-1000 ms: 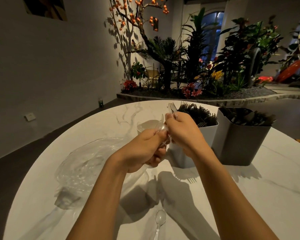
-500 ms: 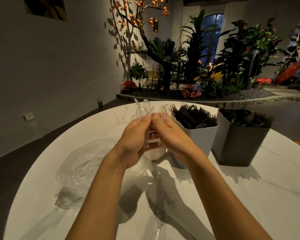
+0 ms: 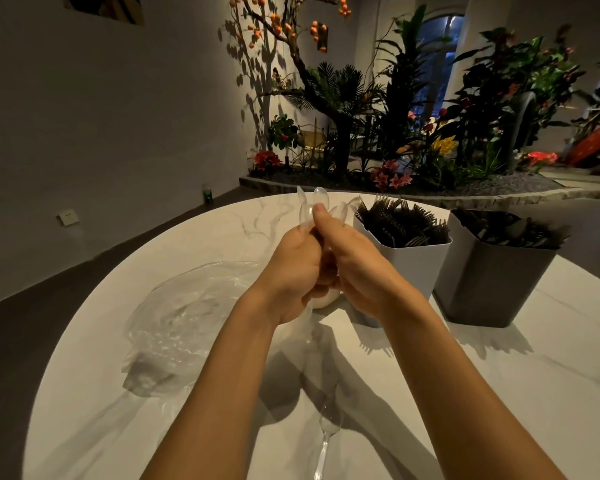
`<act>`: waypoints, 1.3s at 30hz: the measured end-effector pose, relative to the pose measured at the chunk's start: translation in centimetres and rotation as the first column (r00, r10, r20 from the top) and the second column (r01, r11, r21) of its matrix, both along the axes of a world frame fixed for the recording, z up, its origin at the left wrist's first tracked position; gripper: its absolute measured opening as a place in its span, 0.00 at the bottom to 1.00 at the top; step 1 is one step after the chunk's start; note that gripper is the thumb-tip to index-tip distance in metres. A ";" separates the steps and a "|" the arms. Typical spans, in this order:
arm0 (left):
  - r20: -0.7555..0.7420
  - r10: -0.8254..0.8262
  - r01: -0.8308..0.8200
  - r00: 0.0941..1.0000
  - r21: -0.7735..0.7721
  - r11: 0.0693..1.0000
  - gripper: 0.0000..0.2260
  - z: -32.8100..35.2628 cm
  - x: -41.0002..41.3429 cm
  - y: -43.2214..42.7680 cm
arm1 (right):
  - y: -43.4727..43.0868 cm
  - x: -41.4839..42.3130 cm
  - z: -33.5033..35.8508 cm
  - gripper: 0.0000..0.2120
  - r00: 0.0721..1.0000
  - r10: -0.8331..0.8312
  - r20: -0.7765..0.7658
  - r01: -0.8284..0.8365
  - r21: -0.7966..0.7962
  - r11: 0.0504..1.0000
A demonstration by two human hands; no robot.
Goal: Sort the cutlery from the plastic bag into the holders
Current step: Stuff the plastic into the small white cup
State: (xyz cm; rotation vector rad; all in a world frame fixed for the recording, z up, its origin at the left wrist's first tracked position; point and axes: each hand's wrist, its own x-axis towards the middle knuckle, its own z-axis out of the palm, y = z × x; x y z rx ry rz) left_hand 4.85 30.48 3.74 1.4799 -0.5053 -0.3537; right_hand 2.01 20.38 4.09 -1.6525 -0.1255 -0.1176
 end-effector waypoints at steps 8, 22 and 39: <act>-0.112 0.007 -0.011 0.994 -0.035 0.999 0.13 -0.2 1.3 1.8 | -1.5 -0.1 1.2 0.31 0.922 -0.330 0.202 0.387 -0.441 0.810; -0.214 0.052 -0.063 0.975 -0.042 0.997 0.14 -1.7 1.9 1.6 | 1.0 -2.0 -2.4 0.14 0.633 -0.100 -0.768 -0.710 -0.627 0.321; 0.029 0.039 -0.042 0.999 0.131 0.990 0.16 -1.9 1.0 0.8 | -2.4 -3.0 2.4 0.04 0.945 -0.315 0.087 0.292 -0.654 0.698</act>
